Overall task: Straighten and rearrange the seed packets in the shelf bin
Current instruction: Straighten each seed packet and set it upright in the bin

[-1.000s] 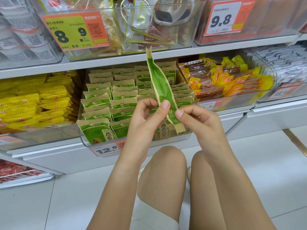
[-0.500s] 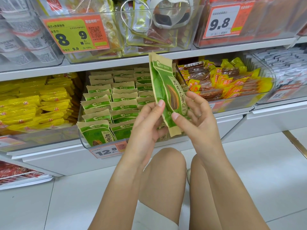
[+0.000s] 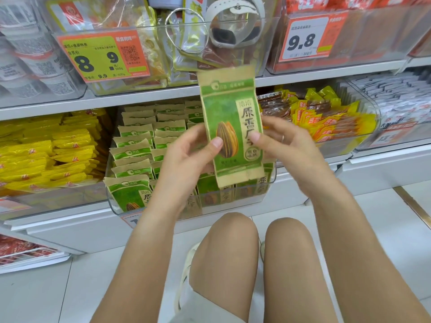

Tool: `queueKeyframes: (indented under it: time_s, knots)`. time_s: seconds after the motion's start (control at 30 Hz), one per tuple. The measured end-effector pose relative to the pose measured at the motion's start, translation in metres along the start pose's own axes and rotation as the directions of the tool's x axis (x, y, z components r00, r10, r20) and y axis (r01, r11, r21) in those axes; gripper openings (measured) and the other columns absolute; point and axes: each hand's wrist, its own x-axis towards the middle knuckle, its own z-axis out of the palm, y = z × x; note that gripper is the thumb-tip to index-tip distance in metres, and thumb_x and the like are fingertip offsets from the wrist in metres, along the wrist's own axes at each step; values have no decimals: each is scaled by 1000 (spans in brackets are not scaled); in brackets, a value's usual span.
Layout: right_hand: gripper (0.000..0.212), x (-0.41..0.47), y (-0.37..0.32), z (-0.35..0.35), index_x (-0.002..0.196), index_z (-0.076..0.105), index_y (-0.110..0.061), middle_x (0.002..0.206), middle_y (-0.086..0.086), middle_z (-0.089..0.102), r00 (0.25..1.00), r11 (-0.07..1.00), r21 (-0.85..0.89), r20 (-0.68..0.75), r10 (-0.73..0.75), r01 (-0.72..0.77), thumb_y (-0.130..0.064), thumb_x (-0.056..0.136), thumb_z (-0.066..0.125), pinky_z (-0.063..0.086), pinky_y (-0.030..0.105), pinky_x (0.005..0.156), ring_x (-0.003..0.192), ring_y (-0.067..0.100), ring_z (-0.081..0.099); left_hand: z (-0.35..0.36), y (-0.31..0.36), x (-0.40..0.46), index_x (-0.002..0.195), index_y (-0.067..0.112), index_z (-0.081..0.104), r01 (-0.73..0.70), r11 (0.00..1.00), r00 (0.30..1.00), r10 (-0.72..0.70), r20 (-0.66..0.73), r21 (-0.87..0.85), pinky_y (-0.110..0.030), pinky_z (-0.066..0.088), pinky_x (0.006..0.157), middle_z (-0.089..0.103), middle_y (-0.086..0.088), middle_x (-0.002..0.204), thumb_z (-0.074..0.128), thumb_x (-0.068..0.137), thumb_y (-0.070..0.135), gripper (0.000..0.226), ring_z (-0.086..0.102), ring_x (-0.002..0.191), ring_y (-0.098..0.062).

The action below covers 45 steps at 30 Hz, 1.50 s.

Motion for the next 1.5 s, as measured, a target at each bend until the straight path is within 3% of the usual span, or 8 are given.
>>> queueKeyframes:
  time_s: [0.2, 0.33, 0.4, 0.67, 0.97, 1.1, 1.3, 1.5]
  knots:
    - [26, 53, -38, -19, 99, 61, -18, 99, 4, 71, 964, 948, -178, 82, -252, 263, -11, 79, 76, 52, 21, 80, 88, 8, 67, -7, 34, 49, 111, 23, 65, -255, 925, 962, 273, -24, 281, -27, 52, 93, 72, 7, 106, 68, 87, 9, 28, 67, 100, -5]
    - [28, 81, -43, -34, 90, 60, -30, 92, -7, 66, 944, 847, -419, 104, -314, 328, -15, 76, 79, 51, 21, 77, 82, 0, 63, -5, 42, 77, 106, 26, 66, -330, 811, 932, 362, 29, 483, -24, 50, 93, 70, 14, 102, 70, 87, 20, 20, 65, 99, -2]
    - [28, 89, -37, -40, 93, 61, -26, 90, -11, 66, 947, 813, -494, 85, -309, 309, -12, 76, 79, 54, 25, 80, 80, 3, 64, -3, 37, 87, 102, 23, 66, -310, 776, 938, 343, 45, 549, -16, 51, 85, 69, 15, 96, 71, 87, 20, 15, 65, 90, 2]
    - [27, 106, 6, -44, 99, 64, -17, 90, -6, 69, 967, 811, -530, 85, -240, 248, -7, 77, 78, 54, 27, 84, 88, 12, 70, 5, 2, 98, 90, 21, 65, -252, 672, 951, 304, 51, 696, -37, 55, 87, 74, 3, 93, 69, 89, 24, 4, 69, 89, -11]
    - [23, 127, 51, -39, 103, 68, -23, 86, -16, 66, 981, 762, -618, 103, -166, 194, -20, 82, 75, 53, 35, 88, 85, 8, 66, 4, -21, 116, 98, 20, 64, -98, 522, 992, 121, 41, 847, -26, 41, 72, 66, 3, 90, 58, 97, 30, 12, 63, 91, -18]
    - [11, 135, 64, -37, 89, 70, -30, 82, -14, 66, 985, 770, -618, 40, -168, 157, -20, 85, 71, 50, 31, 82, 83, 12, 64, 9, -25, 122, 125, 12, 63, -67, 418, 998, 37, 56, 906, -28, 43, 77, 68, -4, 102, 53, 101, 29, 31, 63, 101, -24]
    - [15, 147, 68, -40, 99, 76, -17, 82, 0, 67, 963, 681, -709, -10, -269, 183, -20, 88, 66, 40, 27, 72, 83, 21, 61, 4, -30, 121, 136, 16, 55, -82, 279, 994, 87, 60, 957, -32, 49, 77, 69, -5, 117, 52, 100, 34, 40, 65, 103, -24]
    - [18, 133, 57, -36, 100, 75, -15, 94, 8, 70, 861, 482, -800, 83, -502, 358, -14, 88, 63, 53, 38, 79, 88, 30, 66, 3, -33, 118, 125, 19, 65, -67, 246, 998, 4, 68, 967, -26, 42, 60, 67, 1, 88, 44, 103, 33, 33, 62, 78, -19]
